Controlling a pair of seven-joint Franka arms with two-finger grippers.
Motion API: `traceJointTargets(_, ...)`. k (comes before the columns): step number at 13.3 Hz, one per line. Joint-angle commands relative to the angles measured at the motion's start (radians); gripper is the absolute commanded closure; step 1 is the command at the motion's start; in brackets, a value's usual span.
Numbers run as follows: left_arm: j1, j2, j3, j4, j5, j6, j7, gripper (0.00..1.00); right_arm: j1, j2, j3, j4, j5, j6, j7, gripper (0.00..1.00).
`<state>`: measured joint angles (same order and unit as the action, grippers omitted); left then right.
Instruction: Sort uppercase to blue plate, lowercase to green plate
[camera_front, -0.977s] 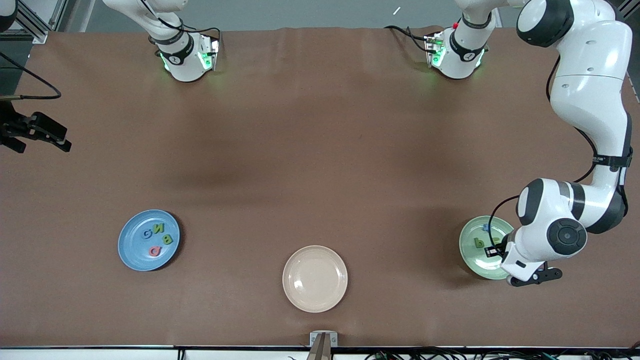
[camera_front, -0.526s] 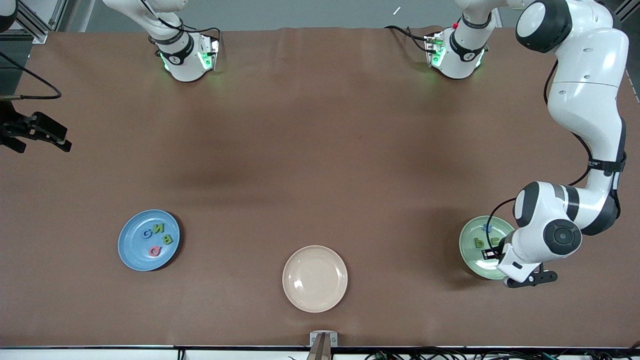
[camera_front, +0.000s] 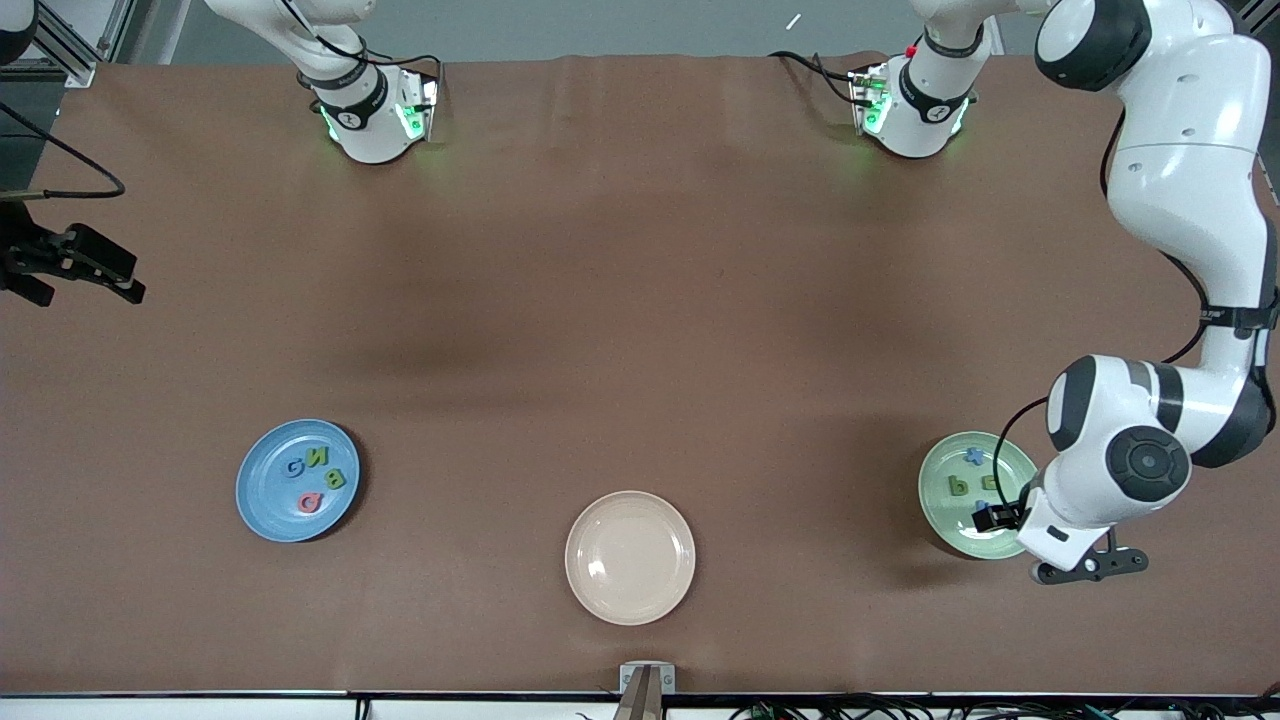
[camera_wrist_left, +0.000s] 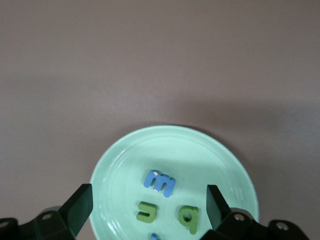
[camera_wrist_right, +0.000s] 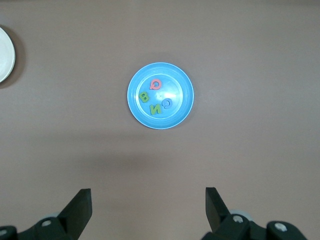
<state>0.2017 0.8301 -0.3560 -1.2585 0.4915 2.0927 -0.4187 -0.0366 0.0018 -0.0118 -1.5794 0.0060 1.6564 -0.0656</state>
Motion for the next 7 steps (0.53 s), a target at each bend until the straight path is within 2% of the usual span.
traceJointTargets(1,0.024,-0.113,-0.032,-0.022,0.006,-0.06,0.026,0.0,0.01,-0.029,-0.005,-0.028,-0.012,0.009,0.017,0.0)
traceJointTargets(3,0.033,-0.188,-0.035,-0.022,-0.008,-0.121,0.032,0.0,0.012,-0.028,-0.004,-0.021,-0.012,0.011,0.017,0.0)
traceJointTargets(7,0.031,-0.343,-0.044,-0.021,-0.129,-0.264,0.047,0.0,0.012,-0.026,-0.003,-0.017,-0.012,0.009,0.017,0.0)
